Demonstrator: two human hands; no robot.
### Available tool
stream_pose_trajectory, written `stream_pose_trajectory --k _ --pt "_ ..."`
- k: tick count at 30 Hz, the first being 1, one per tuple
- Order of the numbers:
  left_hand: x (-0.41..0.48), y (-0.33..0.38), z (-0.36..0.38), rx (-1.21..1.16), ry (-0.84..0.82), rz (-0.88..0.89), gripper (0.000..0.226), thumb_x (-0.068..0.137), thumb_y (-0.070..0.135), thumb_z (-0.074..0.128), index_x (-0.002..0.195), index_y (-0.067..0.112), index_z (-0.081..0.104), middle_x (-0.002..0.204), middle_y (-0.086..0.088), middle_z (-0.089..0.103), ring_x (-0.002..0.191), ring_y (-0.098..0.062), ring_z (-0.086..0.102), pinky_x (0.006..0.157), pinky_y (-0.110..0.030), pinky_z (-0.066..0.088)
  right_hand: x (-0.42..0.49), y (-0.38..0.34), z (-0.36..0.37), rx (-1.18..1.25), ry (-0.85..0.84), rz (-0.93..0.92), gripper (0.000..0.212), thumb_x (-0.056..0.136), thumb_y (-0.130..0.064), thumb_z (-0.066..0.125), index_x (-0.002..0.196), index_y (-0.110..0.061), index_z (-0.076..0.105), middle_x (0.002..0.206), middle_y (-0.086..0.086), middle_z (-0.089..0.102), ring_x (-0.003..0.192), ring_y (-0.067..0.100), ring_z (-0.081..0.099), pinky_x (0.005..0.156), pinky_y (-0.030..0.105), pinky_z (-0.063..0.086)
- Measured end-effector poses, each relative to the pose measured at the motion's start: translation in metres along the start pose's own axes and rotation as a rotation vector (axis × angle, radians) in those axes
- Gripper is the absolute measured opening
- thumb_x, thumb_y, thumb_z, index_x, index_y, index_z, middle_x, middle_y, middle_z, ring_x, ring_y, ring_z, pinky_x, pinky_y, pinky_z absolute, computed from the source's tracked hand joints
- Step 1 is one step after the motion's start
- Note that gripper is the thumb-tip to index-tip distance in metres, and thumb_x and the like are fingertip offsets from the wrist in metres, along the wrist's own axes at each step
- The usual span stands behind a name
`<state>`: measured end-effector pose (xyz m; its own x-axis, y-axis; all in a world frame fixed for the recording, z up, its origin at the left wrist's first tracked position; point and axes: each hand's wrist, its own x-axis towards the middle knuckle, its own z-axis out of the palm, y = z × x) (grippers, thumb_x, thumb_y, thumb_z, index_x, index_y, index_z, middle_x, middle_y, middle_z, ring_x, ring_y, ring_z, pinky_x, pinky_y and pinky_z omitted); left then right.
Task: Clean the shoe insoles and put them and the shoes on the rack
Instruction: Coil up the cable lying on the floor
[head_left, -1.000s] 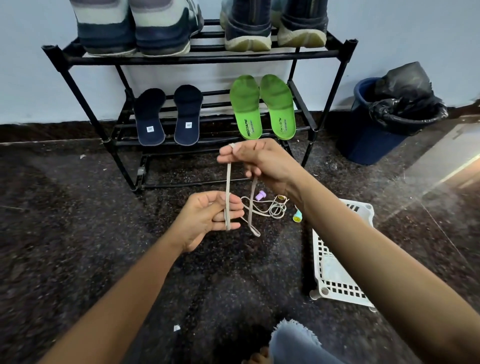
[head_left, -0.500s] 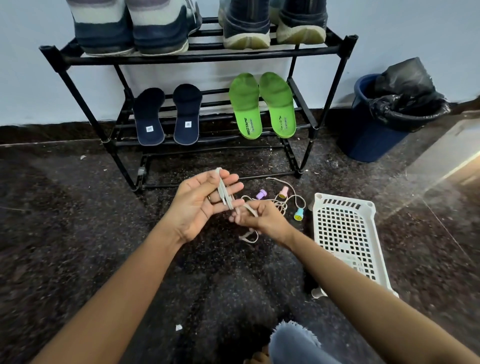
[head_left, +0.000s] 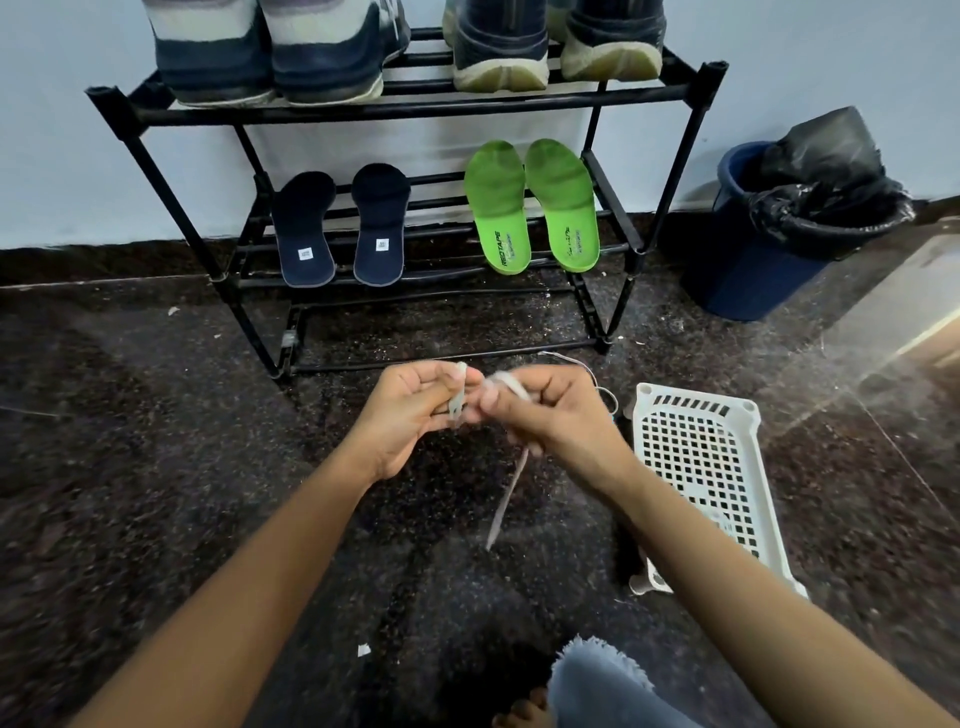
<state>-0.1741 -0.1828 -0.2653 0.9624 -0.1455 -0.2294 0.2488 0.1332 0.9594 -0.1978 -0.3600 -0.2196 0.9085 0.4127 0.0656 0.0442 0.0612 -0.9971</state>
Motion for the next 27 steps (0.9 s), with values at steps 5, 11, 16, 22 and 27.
stream_pose_trajectory --k 5,11,16,22,27 --pt "-0.007 0.000 0.003 0.039 -0.110 -0.063 0.030 0.085 0.026 0.058 0.100 0.003 0.068 0.103 -0.007 0.075 0.107 -0.022 0.068 0.096 -0.045 0.052 0.045 -0.031 -0.012 -0.019 0.083 -0.099 0.015 0.092 -0.017 0.059 0.091 -0.006 0.070 0.099 0.012 0.072 0.039 0.004 0.038 0.042 0.019 0.036" --pt "-0.017 0.001 0.006 -0.090 -0.204 -0.084 0.029 0.088 0.020 0.055 0.104 -0.001 0.066 0.108 -0.020 0.071 0.109 -0.033 0.066 0.091 -0.047 0.055 0.092 -0.007 -0.033 -0.131 0.109 -0.097 0.018 0.091 -0.013 0.061 0.097 0.002 0.069 0.100 0.025 0.067 0.043 0.006 0.047 0.040 0.015 0.038" --pt "-0.019 0.007 0.007 -0.180 -0.181 -0.069 0.029 0.087 0.019 0.053 0.105 -0.001 0.065 0.105 -0.019 0.072 0.108 -0.035 0.067 0.089 -0.050 0.055 0.091 0.045 -0.048 -0.115 0.122 0.053 0.019 0.089 -0.008 0.062 0.103 0.004 0.065 0.088 0.017 0.069 0.055 0.008 0.061 0.054 0.026 0.051" --pt "-0.017 0.011 0.007 -0.198 -0.149 -0.041 0.028 0.087 0.020 0.055 0.104 0.000 0.066 0.109 -0.020 0.071 0.108 -0.033 0.067 0.085 -0.050 0.057 0.050 0.093 -0.038 -0.058 0.024 0.112 0.021 0.087 0.001 0.061 0.106 0.008 0.064 0.094 0.013 0.070 0.085 0.015 0.066 0.076 0.023 0.052" --pt "-0.014 0.007 0.008 -0.268 -0.083 -0.038 0.027 0.084 0.020 0.056 0.101 0.000 0.064 0.108 -0.016 0.072 0.106 -0.033 0.068 0.082 -0.050 0.058 0.026 0.112 -0.021 0.034 -0.006 0.197 0.020 0.080 0.008 0.066 0.100 0.006 0.064 0.088 0.006 0.072 0.084 0.016 0.065 0.083 0.028 0.053"
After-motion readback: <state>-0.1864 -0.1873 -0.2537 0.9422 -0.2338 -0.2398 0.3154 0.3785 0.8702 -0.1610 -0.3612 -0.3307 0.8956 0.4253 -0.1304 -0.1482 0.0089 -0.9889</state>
